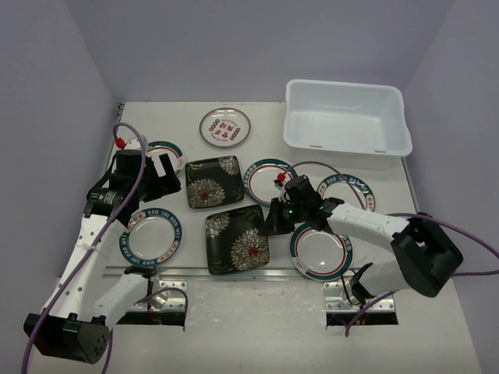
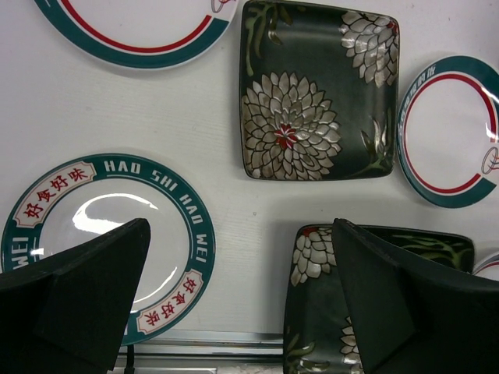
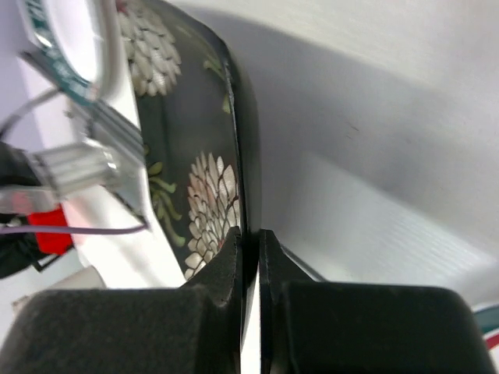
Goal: Place the plates into the plastic bin on the countertop
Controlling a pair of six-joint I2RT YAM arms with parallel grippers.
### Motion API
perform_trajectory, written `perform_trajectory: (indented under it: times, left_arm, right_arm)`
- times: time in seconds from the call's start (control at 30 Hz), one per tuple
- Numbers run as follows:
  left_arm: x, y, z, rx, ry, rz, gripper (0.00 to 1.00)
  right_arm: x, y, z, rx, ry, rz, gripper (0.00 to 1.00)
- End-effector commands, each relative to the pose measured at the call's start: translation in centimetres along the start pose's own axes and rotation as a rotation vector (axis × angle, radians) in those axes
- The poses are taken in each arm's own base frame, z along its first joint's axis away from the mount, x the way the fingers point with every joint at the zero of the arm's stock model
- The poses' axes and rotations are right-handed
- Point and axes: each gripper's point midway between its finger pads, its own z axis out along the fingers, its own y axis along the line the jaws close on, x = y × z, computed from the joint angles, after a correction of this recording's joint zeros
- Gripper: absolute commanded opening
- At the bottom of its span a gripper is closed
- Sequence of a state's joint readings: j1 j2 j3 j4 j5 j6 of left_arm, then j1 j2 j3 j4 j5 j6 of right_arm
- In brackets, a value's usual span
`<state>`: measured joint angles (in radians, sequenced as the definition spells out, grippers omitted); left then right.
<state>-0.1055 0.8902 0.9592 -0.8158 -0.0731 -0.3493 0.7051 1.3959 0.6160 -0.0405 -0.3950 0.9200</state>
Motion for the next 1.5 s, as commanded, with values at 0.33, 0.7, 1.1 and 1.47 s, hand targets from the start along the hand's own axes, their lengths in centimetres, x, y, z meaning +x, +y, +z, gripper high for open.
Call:
perform_trajectory:
  times: [0.33,0.7,1.1,1.47]
  left_arm:
    - [-1.1,-0.8,-0.7,0.031,-0.037,0.003,1.0]
    - [-0.3,-0.9,-1.6,0.051,-0.029,-0.029,1.0]
    - [1.8,-0.7,-1.6,0.065,0.026,-0.041,1.0]
    - [2.0,-0.7,-1.4,0.064,0.039,-0.044,1.0]
  right_arm:
    - [-25.2,8.3,-20.3,-0.204,-0.609,0.427,0.0]
    - [-37.6,-2.6,-26.0,0.009,-1.139,0.934,0.0]
    - [-40.7,-10.0,-23.3,0.131,-1.294,1.122,0.0]
    - [-41.5,-14.0,-20.6,0.274,-1.297,1.146,0.0]
